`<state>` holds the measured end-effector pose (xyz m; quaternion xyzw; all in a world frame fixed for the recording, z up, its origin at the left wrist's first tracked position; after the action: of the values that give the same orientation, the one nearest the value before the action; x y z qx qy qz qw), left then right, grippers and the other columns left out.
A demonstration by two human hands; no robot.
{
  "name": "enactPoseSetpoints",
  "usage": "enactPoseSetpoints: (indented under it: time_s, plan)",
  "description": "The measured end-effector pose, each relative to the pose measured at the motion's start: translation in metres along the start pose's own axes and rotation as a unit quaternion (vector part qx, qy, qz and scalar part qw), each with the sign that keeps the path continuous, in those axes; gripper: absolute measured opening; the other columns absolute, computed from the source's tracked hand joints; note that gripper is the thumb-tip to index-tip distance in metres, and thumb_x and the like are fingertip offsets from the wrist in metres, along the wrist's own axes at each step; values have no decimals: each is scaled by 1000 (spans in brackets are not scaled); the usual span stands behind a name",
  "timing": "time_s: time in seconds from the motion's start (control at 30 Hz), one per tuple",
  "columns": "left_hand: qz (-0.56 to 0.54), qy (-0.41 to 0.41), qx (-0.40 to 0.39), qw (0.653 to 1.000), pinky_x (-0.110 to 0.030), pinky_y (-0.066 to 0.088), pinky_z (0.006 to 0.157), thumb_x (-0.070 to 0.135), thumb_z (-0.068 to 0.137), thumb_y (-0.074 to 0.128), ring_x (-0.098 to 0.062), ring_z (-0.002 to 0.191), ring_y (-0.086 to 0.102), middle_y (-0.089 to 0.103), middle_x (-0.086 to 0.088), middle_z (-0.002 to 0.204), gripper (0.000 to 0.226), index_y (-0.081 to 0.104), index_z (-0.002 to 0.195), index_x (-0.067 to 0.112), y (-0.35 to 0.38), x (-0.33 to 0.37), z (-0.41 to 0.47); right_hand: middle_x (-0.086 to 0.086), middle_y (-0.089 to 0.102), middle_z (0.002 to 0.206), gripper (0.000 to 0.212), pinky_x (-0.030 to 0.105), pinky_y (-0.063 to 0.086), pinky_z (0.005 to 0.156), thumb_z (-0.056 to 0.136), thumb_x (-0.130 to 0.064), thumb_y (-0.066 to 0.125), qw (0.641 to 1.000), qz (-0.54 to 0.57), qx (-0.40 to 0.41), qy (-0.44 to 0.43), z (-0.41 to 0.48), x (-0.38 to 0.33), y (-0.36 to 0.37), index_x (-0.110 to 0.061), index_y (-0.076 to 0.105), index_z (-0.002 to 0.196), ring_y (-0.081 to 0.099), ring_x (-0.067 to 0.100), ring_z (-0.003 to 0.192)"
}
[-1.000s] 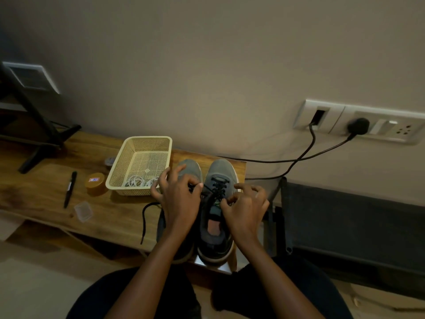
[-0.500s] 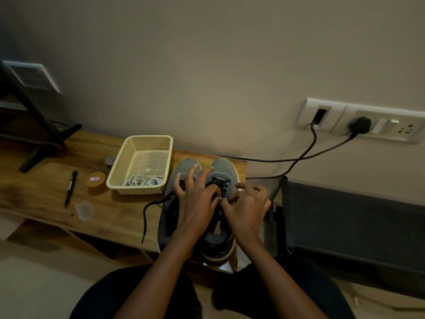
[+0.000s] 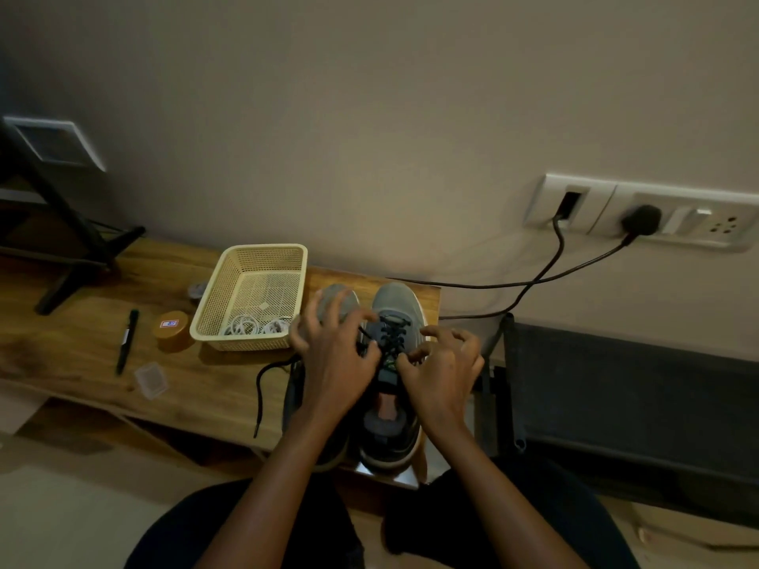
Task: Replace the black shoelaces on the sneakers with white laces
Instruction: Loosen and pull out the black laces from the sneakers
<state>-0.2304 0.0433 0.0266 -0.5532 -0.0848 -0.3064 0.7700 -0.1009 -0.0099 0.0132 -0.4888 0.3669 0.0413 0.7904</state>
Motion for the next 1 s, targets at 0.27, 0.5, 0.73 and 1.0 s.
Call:
enactPoseSetpoints:
  time_s: [0.27,0.5,0.73,1.0]
  plan:
    - [103,75,-54,990,-53,7,105,26,63,84,-32,135,23,52,-2,136,21,65,72,27,18,12,-6,-2,60,122,13,33,25,94,75,-24,73,1000,-8,6,-1,-2,-4,-2,-11,73,71,34,23,119]
    - [42,-13,-17,999,-48,-3,108,31,71,78,-23,142,11,41,9,144,10,68,74,31,-2,3,0,-1,61,120,12,38,29,93,73,-21,75,1000,-18,17,-9,-4,-5,-1,-13,71,66,38,26,118]
    - [-12,-155,47,987,-48,5,108,29,73,77,-21,139,16,42,12,142,10,68,76,31,-25,-24,6,-3,60,121,11,33,25,93,74,-22,74,1000,-8,13,-9,-4,-3,1,-14,71,66,36,23,119]
    - [87,55,-103,989,-48,-9,108,37,76,72,-24,143,-8,20,5,155,22,66,97,38,8,9,-5,-1,63,119,11,32,22,89,72,-20,76,1000,-2,22,-11,-2,-2,1,-12,72,66,38,26,117]
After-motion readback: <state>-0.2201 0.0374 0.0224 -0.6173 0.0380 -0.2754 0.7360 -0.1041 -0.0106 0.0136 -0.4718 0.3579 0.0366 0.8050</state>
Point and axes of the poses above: each hand's wrist, its own z-axis towards the middle knuckle, its own y-axis out of the palm, x = y × z, the point moved 4 cm from there along z, towards the middle knuckle
